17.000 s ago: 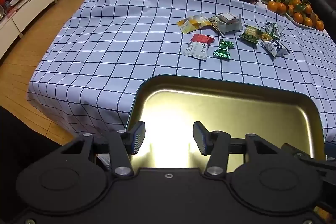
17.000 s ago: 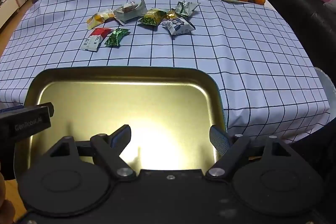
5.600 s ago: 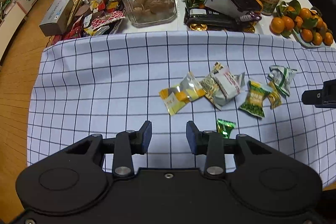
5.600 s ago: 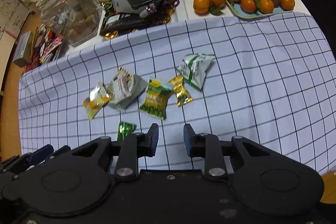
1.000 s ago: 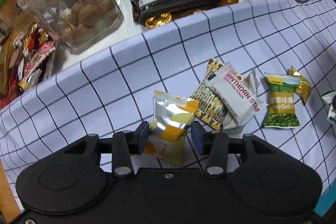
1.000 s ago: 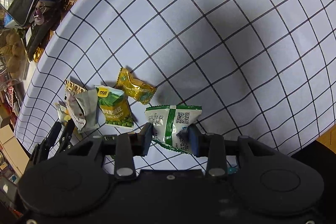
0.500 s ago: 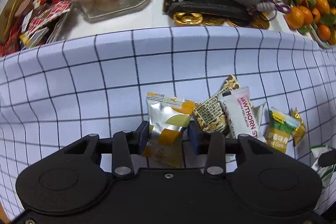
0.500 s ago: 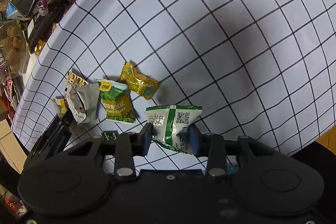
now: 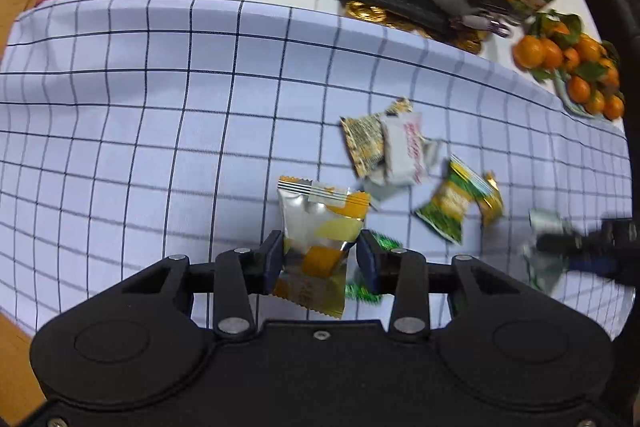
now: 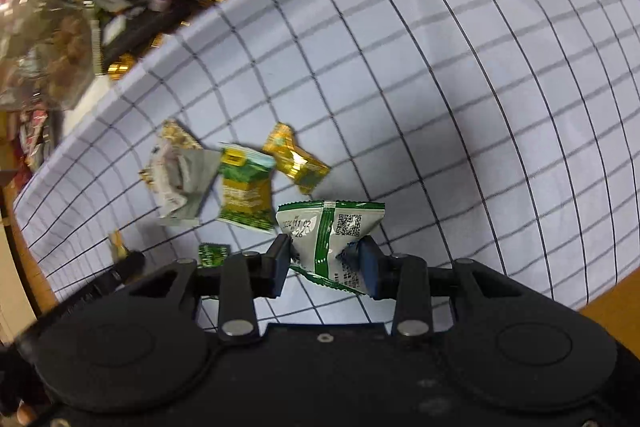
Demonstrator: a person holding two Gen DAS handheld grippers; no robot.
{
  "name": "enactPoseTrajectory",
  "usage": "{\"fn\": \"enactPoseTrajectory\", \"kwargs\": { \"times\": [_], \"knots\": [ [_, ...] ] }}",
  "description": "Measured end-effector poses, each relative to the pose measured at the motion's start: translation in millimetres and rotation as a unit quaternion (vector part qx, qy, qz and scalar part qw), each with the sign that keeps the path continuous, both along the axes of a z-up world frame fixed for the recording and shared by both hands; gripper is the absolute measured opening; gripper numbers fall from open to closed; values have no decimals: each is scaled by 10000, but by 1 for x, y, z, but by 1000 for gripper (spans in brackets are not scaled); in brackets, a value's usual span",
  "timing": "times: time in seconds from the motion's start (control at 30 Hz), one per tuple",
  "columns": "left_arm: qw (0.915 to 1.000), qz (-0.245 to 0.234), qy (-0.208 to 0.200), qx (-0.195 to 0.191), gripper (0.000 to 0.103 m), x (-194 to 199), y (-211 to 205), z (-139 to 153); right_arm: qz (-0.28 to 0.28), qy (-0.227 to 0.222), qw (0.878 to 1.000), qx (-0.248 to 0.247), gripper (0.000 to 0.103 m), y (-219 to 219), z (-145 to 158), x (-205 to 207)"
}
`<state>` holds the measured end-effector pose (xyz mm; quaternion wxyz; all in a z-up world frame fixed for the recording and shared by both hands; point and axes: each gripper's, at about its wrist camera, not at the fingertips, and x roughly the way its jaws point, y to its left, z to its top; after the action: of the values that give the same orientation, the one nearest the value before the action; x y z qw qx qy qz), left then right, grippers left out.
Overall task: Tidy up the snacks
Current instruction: 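Carry both packets to the gold tray and open both tools to drop them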
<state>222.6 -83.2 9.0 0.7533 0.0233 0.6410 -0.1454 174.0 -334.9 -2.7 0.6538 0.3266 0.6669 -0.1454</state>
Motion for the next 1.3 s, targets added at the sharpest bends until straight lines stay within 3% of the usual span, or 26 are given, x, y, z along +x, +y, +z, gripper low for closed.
{"fn": "enactPoseTrajectory", "kwargs": {
  "times": [0.13, 0.23, 0.37, 0.5, 0.83, 1.1, 1.3],
  "knots": [
    [9999, -34, -74, -151, 47, -58, 9, 16, 368, -908, 9941, -462, 38, 21, 37, -14],
    [9998, -112, 42, -160, 47, -100, 16, 18, 725, -1575, 9823, -711, 38, 40, 61, -36],
    [9999, -114, -21, -97, 47, -145, 25, 20, 678, -2064, 9737, -686, 38, 57, 73, -89],
    [9999, -60, -56, -117, 47, -178, 35, 20, 476, -2022, 9776, -345, 38, 70, 63, -149],
    [9993, -264, -248, -76, 48, -238, 37, 5, 133, -1645, 9856, -378, 39, 100, 52, -254],
    [9956, -652, -639, -234, 48, -260, 37, -6, 18, -1575, 9864, -468, 39, 111, 43, -287],
    [9877, -1030, -1142, -271, 49, -260, 42, -3, 54, -1492, 9872, -560, 39, 116, 41, -285]
  ]
}}
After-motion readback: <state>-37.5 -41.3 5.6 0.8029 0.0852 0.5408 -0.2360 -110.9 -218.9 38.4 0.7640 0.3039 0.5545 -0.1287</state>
